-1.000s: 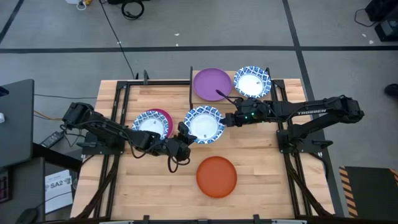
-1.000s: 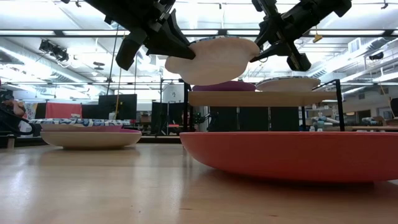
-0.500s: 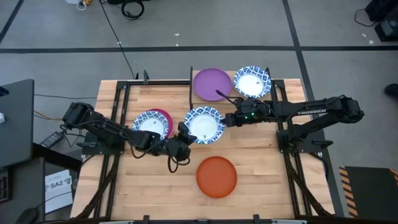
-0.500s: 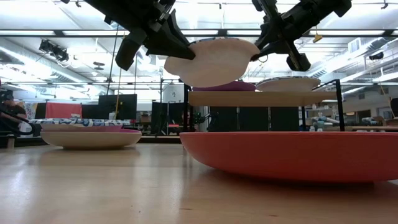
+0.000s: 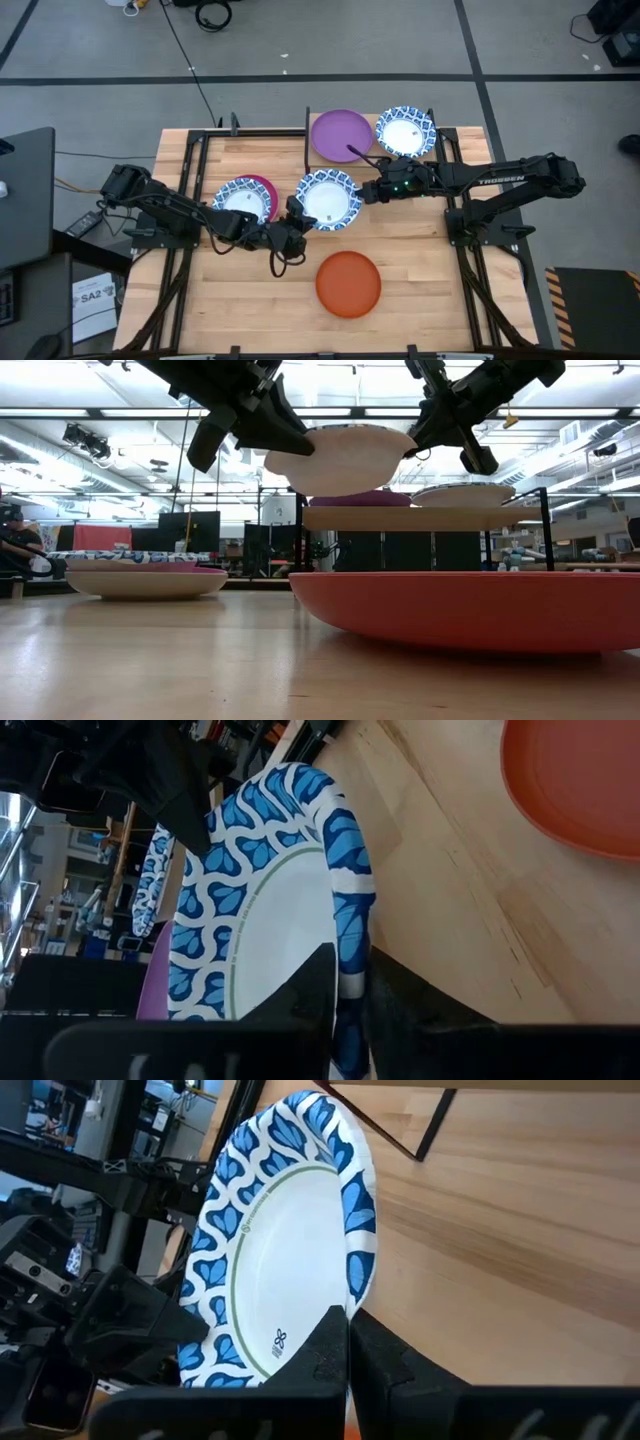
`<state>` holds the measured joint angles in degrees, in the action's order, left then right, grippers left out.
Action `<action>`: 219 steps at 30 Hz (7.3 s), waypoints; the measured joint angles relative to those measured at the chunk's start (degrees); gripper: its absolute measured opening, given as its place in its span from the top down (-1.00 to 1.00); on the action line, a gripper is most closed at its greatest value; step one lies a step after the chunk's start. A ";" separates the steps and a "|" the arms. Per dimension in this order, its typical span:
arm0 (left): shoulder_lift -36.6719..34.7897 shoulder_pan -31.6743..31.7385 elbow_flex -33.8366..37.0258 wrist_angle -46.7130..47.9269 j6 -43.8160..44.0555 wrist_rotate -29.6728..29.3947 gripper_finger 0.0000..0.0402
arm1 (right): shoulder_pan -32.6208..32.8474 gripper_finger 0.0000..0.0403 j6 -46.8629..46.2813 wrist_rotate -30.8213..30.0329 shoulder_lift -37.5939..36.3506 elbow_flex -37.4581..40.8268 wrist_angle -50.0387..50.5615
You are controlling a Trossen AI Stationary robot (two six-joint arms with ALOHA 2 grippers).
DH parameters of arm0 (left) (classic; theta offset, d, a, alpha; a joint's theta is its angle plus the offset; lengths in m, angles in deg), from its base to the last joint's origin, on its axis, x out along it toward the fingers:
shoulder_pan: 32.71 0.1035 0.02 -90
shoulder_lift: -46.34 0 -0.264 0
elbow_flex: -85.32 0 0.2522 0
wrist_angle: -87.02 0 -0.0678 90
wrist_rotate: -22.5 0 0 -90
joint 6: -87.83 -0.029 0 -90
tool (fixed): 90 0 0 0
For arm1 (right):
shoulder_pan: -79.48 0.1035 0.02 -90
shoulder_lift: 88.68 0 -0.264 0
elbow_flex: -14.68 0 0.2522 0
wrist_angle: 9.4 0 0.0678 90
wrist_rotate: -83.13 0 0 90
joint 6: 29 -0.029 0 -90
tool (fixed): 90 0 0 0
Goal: Place and stack plates onto a shelf
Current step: Stack the white patterned bowl on top of the white patterned bowl on the shelf, then stack the orange plate on top of the violet plate on the shelf
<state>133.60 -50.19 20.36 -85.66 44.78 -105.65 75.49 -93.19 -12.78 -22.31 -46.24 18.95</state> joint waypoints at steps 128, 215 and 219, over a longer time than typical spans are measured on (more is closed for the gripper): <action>0.00 -0.13 0.02 -0.68 0.49 0.08 0.08 | -16.63 0.84 -3.37 -39.19 -42.38 21.22 0.00; 0.00 -0.07 0.02 -0.65 6.45 0.07 0.08 | -19.34 -0.16 51.88 -36.18 -42.40 21.24 -3.70; 0.00 -0.07 0.02 -0.64 6.45 0.07 0.08 | -19.32 -0.16 53.17 -32.56 -42.40 21.24 -8.49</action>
<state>133.60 -50.25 20.38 -86.30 51.23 -105.59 56.16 -40.03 -45.35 -64.72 -24.99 10.46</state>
